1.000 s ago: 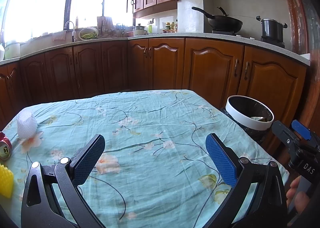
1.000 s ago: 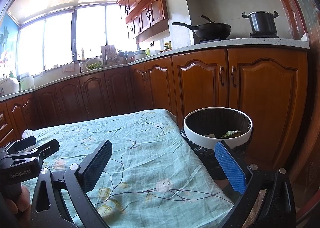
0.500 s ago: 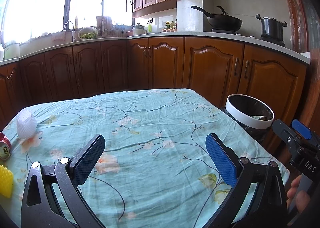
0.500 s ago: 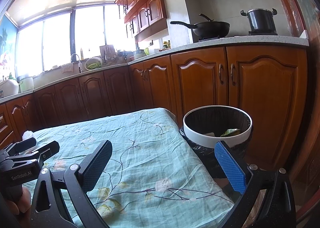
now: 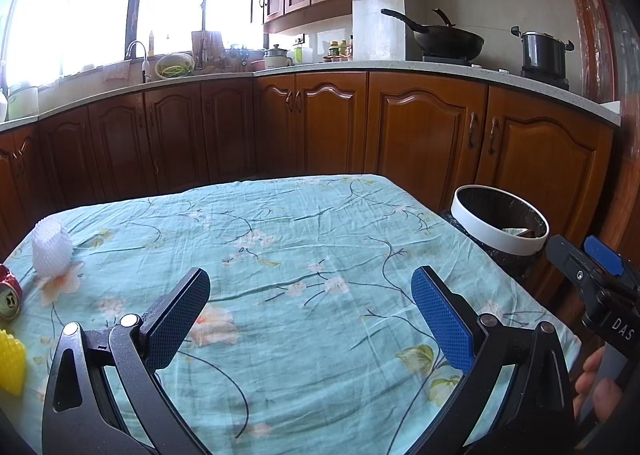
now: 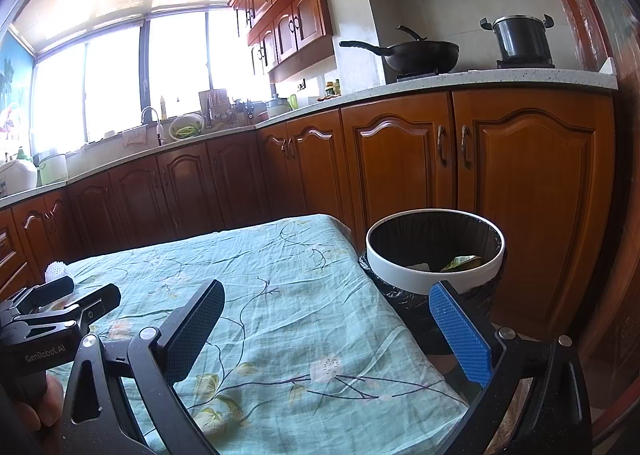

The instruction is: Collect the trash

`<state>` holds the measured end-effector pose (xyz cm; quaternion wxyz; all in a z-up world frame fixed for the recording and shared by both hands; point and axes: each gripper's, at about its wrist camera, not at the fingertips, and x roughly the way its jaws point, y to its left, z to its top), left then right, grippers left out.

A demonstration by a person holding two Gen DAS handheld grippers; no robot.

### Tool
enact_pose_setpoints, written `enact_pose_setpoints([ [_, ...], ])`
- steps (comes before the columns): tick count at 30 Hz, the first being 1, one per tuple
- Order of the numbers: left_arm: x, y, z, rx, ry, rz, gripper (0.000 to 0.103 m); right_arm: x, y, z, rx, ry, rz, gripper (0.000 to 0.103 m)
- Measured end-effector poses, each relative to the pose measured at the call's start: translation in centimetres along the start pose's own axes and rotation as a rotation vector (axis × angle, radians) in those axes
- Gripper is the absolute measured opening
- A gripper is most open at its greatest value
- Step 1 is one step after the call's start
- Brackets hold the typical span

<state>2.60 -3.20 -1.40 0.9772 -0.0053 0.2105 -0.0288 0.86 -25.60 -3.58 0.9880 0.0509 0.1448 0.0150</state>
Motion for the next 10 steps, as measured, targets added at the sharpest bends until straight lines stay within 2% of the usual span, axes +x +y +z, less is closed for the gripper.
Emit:
enact_pose_setpoints([
  [10,0.19,0.34,0.03,-0.001,0.004,-0.009,0.103,0.02,-0.01,0.08,0.005,0.003,0.002,0.103],
])
